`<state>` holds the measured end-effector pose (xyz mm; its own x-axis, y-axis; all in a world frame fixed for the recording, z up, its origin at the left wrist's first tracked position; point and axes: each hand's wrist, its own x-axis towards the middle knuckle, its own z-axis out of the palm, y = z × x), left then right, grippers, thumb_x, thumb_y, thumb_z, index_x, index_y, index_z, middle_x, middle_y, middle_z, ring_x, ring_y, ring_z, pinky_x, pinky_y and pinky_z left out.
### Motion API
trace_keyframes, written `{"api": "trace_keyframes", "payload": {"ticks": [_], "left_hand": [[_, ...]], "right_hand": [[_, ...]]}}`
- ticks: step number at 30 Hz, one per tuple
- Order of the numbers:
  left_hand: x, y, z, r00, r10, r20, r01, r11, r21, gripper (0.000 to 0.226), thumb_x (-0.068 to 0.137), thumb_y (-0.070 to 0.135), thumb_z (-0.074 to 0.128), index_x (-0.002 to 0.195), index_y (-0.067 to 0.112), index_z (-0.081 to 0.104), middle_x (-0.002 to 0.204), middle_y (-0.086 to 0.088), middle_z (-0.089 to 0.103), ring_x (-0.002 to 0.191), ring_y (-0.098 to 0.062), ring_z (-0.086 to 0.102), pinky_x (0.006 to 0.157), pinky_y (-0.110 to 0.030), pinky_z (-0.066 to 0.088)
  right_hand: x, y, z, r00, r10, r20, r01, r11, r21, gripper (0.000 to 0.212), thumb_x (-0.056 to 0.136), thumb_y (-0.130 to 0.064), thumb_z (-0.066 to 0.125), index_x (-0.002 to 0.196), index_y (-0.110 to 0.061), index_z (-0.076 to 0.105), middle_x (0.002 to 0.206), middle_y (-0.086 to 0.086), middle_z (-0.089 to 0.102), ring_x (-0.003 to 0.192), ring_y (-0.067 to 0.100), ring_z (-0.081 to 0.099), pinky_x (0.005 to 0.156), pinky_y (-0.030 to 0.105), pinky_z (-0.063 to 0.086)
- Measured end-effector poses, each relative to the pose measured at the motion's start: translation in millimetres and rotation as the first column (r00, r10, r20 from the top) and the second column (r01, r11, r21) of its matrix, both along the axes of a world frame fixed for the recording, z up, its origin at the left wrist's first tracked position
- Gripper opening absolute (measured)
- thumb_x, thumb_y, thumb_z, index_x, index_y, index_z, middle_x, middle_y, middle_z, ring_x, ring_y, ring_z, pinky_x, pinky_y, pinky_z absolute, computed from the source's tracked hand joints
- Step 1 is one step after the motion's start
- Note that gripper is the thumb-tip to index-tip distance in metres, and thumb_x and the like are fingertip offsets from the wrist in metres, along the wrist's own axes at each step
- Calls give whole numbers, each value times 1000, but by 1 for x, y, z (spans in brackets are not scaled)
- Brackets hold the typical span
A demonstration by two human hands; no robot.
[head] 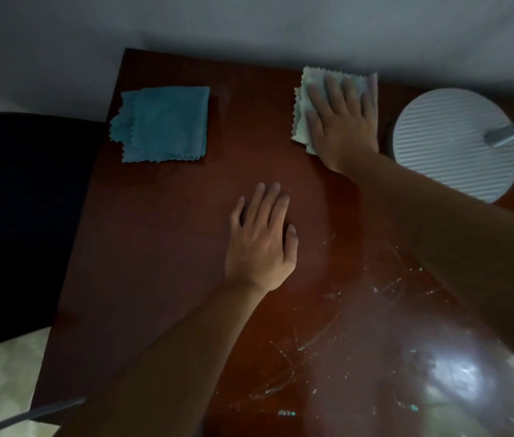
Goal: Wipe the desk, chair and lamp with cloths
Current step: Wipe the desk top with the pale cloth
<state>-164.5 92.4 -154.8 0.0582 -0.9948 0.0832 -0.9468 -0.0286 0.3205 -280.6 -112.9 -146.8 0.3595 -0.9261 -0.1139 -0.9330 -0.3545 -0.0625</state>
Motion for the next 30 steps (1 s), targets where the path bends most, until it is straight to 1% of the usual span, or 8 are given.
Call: {"api": "trace_keyframes", "payload": {"ticks": [4, 6, 10, 17, 21, 24, 27, 30], "left_hand": [[0, 2, 7, 993, 19, -112, -23, 999, -33, 41, 95, 19, 50, 133, 6, 56, 146, -9, 51, 143, -25, 38, 118, -48, 27], [5, 8, 9, 986, 39, -160, -44, 999, -27, 36, 93, 15, 51, 127, 5, 59, 144, -10, 53, 142, -25, 40, 117, -46, 28], [32, 48, 10, 997, 12, -77, -16, 999, -40, 42, 96, 20, 48, 137, 9, 52, 150, -5, 48, 144, -20, 37, 116, -46, 26], [57, 103, -2, 992, -37, 121, 27, 996, 89, 52, 99, 37, 37, 148, 19, 41, 158, -1, 36, 149, -21, 25, 116, -52, 19], [53, 102, -5, 990, -30, 136, 23, 998, 53, 52, 100, 40, 36, 148, 22, 41, 158, -1, 35, 149, -23, 24, 117, -52, 16], [54, 101, -3, 989, -34, 142, 24, 997, 72, 53, 100, 41, 36, 149, 24, 40, 159, 0, 34, 150, -23, 23, 118, -52, 15], [54, 101, -4, 989, -29, 147, 17, 997, 80, 52, 99, 40, 38, 149, 25, 41, 159, 0, 33, 150, -22, 22, 119, -52, 15], [53, 101, -4, 988, -20, 151, 11, 998, 62, 52, 98, 41, 38, 148, 25, 42, 158, 0, 34, 150, -22, 24, 118, -51, 15]], "right_hand": [[-6, 99, 6, 969, 217, -117, -219, 976, -12, 62, 99, -44, 11, 158, -25, 14, 165, 11, 18, 152, 36, 12, 121, 59, 7], [-19, 155, 5, 953, 281, -112, -279, 960, 34, 60, 101, -44, 10, 158, -24, 12, 166, 8, 14, 153, 33, 7, 122, 56, 9], [-33, 167, 7, 943, 332, -38, -327, 940, 99, 57, 105, -48, 4, 158, -30, 13, 167, 2, 10, 154, 26, 3, 124, 51, 8], [6, 101, 3, 994, 106, 5, -106, 993, 48, 59, 103, -47, 7, 159, -30, 11, 167, 4, 10, 154, 28, 0, 123, 50, -1], [-21, 184, 2, 925, 378, -40, -376, 925, 53, 58, 105, -45, 4, 159, -26, 13, 167, 6, 11, 154, 29, 3, 122, 55, 11], [-36, 173, 10, 869, 490, -67, -481, 869, 114, 58, 105, -46, 5, 159, -28, 13, 167, 5, 8, 154, 28, 1, 122, 56, 8], [-19, 116, 9, 933, 346, -105, -340, 938, 69, 60, 102, -49, 3, 159, -30, 6, 167, 6, 5, 154, 28, -3, 123, 54, -4], [-2, 100, 7, 988, 150, -35, -149, 988, 32, 61, 101, -50, 2, 159, -31, 5, 167, 6, 5, 154, 28, -3, 123, 52, -2]]}}
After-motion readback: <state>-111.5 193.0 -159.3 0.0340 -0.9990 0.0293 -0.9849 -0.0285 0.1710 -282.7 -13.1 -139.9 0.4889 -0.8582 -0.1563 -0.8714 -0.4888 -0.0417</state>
